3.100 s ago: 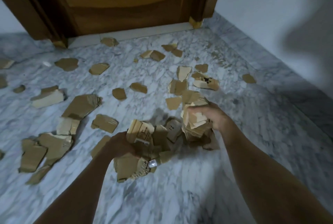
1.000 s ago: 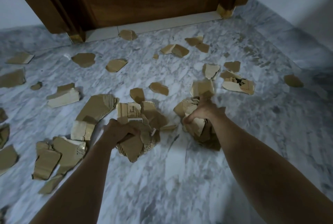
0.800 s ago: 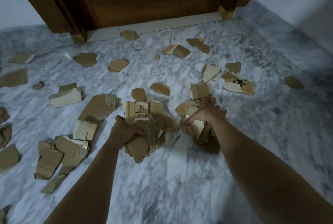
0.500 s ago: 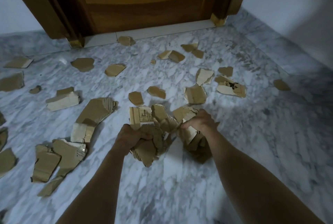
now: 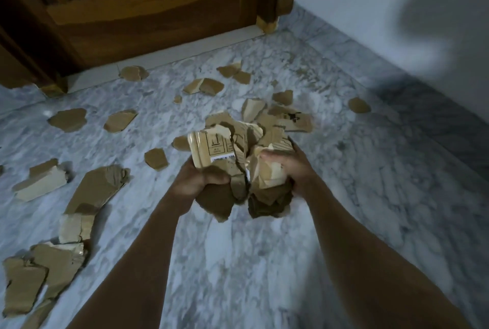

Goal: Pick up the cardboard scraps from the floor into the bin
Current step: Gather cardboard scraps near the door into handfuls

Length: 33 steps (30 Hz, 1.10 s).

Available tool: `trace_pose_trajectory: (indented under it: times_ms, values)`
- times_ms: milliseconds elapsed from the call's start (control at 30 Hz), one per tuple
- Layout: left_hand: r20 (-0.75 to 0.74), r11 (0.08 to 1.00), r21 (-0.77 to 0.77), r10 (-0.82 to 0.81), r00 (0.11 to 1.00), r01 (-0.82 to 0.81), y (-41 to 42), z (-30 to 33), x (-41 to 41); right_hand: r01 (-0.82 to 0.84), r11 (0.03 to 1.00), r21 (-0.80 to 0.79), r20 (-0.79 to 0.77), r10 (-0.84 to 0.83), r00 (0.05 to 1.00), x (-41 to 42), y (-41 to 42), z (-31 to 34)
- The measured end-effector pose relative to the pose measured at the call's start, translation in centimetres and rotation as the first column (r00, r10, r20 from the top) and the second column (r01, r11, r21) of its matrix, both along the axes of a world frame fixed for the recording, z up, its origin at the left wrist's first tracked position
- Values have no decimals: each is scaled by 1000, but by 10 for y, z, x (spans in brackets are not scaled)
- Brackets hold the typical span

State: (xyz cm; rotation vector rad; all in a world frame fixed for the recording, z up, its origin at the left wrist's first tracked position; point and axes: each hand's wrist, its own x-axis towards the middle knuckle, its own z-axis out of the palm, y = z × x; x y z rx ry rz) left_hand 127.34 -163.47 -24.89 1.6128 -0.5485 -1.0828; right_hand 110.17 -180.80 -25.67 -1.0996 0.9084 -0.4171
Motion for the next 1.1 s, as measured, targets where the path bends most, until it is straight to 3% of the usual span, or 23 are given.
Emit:
trace_pose_trajectory:
  times_ms: [133,300,467,700,833,933,1100]
  values:
    - [-32,996,46,-75,997,76,-52,66,-37,185,980,75,42,-188,981,-66,-20,68]
    - [-98,944,117,-298,950,308,-113,178,-135,423,895,141,-58,-419,906,-191,-29,173]
    - [-160,818,172,-527,834,550,-152,283,-280,688,707,161,-181,-665,725,-346,-4,276]
    - [-273,594,150,-744,611,790,-158,352,-493,885,425,188,-254,-850,462,-545,72,378]
    - [-349,486,181,-781,518,855,-153,351,-605,949,294,112,-343,-885,315,-641,104,378]
    - [-350,441,237,-793,499,866,-147,323,-661,966,244,81,-393,-883,256,-689,121,350]
    - [-306,403,409,-785,539,818,-138,253,-711,964,205,170,-423,-868,259,-730,128,270]
